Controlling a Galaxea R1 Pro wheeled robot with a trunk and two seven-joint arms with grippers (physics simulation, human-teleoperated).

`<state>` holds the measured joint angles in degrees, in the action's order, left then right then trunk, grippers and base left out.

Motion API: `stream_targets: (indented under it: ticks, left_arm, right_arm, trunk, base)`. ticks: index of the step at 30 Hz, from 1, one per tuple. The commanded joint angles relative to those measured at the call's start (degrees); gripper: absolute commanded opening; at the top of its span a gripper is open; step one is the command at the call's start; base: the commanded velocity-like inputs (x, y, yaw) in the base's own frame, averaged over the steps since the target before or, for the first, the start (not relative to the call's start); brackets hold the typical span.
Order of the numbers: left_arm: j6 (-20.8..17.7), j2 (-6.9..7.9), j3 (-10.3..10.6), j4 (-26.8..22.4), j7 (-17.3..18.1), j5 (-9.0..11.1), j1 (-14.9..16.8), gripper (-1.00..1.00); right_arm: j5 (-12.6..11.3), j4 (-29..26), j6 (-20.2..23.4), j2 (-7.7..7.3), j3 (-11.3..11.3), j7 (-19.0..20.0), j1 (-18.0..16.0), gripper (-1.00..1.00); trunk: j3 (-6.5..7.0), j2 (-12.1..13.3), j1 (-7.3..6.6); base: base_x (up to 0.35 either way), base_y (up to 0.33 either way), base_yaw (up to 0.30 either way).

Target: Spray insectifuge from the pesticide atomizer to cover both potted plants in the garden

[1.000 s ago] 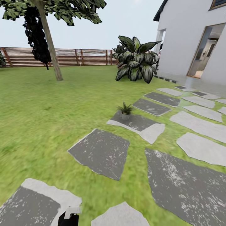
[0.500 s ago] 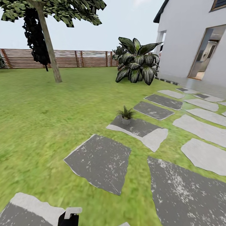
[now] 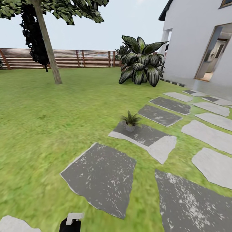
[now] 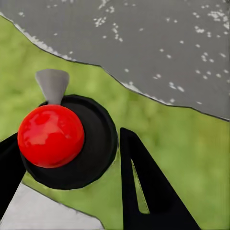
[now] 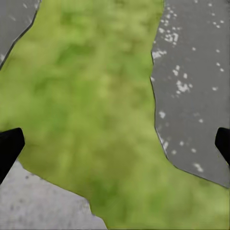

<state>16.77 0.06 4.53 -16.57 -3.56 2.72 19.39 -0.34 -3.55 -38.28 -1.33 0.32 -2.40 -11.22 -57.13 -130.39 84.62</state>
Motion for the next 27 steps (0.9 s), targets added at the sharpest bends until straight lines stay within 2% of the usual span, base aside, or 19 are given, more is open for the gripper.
stream_targets:
  ticks: [1,27]
  left_arm:
    - [0.2,0.03,0.5,0.0,-0.4,0.3,0.0,-1.00]
    - [0.2,0.03,0.5,-0.3,-0.4,0.2,-0.3,-1.00]
  right_arm:
    - [0.0,0.0,-0.1,0.01,0.1,-0.2,0.0,1.00]
    - [0.0,0.0,-0.1,0.02,0.1,-0.2,0.0,1.00]
  trunk:
    - [-0.05,0.0,0.02]
    - [-0.05,0.0,0.02]
  base:
    - [0.338,0.000,0.000]
    - [0.338,0.000,0.000]
